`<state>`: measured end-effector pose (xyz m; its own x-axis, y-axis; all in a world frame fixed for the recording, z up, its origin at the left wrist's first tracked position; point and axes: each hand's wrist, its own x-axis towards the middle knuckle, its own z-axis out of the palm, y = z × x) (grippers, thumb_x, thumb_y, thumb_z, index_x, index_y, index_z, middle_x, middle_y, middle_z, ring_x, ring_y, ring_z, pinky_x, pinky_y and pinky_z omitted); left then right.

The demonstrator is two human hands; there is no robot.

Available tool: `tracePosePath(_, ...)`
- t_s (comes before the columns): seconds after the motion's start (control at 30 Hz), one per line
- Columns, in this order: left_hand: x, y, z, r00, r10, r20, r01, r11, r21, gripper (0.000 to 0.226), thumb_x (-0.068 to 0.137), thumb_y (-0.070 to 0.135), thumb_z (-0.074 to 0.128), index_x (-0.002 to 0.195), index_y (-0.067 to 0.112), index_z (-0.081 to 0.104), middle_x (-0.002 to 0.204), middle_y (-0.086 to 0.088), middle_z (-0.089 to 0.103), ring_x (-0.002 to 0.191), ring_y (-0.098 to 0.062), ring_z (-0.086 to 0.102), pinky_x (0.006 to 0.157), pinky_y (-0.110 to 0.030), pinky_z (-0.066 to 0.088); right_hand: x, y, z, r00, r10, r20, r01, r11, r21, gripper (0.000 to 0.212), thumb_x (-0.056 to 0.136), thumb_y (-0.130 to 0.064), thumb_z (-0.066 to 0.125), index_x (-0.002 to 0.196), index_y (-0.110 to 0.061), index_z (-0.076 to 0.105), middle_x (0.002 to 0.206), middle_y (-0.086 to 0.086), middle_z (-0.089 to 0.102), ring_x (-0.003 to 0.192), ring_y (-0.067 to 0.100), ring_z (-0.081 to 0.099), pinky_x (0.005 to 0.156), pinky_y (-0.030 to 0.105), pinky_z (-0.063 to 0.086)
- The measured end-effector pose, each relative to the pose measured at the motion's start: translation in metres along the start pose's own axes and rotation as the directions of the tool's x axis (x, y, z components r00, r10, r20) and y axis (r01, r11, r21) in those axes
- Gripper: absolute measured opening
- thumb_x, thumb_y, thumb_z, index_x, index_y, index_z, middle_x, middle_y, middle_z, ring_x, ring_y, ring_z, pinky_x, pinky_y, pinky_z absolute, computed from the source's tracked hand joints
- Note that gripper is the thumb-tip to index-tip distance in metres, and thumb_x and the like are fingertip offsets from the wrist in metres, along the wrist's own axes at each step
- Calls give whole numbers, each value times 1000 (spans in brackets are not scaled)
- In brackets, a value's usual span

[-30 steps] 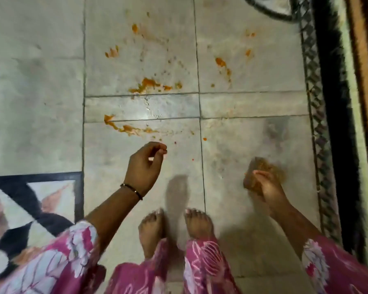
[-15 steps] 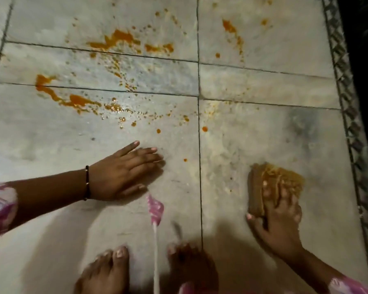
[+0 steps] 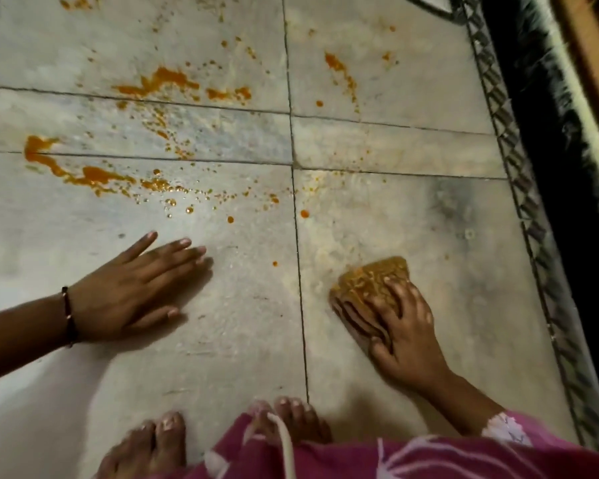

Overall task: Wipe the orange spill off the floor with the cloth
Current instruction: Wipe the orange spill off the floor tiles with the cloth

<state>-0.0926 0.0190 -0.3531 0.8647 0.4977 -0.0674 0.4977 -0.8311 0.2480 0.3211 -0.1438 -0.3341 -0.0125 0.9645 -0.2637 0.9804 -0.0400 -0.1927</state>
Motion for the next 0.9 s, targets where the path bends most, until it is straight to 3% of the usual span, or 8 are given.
tracePosePath(0.1, -10, 9, 6, 999, -39, 22, 40, 999, -18, 72, 92, 56, 32, 150, 14, 21, 156, -7, 26, 145, -22, 17, 117, -47, 8, -20, -26, 10, 999, -35, 13, 36, 995, -96, 69, 64, -53, 49, 131, -35, 41, 138, 12, 32, 119, 41, 33, 90, 66, 37)
tracePosePath(0.27, 11, 27, 14, 994, 95, 48, -95, 995, -4, 74, 91, 58, 35, 149, 12, 24, 157, -5, 22, 145, -22, 17, 115, -50, 13, 26, -81, 24, 955, -296, -6, 291, 941, -171, 61, 76, -66, 43, 134, -50, 36, 142, 8, 31, 120, 39, 31, 88, 66, 37)
tracePosePath(0.33, 23, 28, 15, 990, 133, 51, -135, 991, 19, 76, 91, 59, 37, 150, 13, 22, 158, -5, 19, 146, -22, 16, 114, -51, 13, 50, -71, 16, 973, -229, -33, 219, 957, -189, 61, 75, -60, 44, 134, -51, 34, 146, 6, 26, 121, 37, 31, 90, 63, 37)
tracePosePath(0.4, 34, 23, 13, 988, 143, 61, -145, 989, 39, 77, 91, 60, 36, 150, 13, 21, 158, -6, 19, 146, -23, 15, 115, -51, 12, 58, -43, 1, 997, -24, -67, 14, 990, -141, 60, 75, -55, 43, 134, -47, 35, 147, 9, 25, 118, 37, 38, 90, 55, 37)
tracePosePath(0.5, 47, 13, 8, 991, 121, 61, -125, 990, 58, 79, 91, 61, 34, 150, 12, 19, 158, -7, 18, 146, -24, 15, 115, -52, 11, 34, -3, -10, 959, 254, -125, -265, 960, -88, 59, 80, -53, 38, 137, -41, 33, 145, 17, 29, 113, 43, 42, 87, 52, 39)
tracePosePath(0.63, 68, 11, 6, 984, 173, 51, -176, 982, 71, 81, 90, 63, 34, 150, 12, 18, 158, -7, 17, 146, -23, 14, 116, -52, 9, 11, -32, 4, 994, 100, -51, -109, 970, -218, 64, 75, -53, 43, 137, -40, 37, 144, 12, 28, 106, 41, 46, 76, 50, 46)
tracePosePath(0.73, 88, 16, 2, 966, 256, 34, -258, 963, 78, 80, 91, 63, 32, 151, 12, 17, 158, -6, 17, 146, -22, 14, 116, -51, 7, 43, -49, 9, 991, -81, -103, 45, 949, -311, 68, 75, -59, 43, 140, -43, 33, 146, 7, 34, 104, 33, 40, 73, 47, 46)
tracePosePath(0.9, 110, 18, 2, 893, 448, 43, -450, 890, 70, 79, 91, 62, 37, 150, 13, 20, 158, -3, 19, 145, -21, 16, 115, -48, 12, 49, -3, -10, 956, 264, -131, -286, 937, -200, 69, 81, -64, 37, 145, -44, 20, 146, 11, 34, 108, 36, 44, 80, 45, 40)
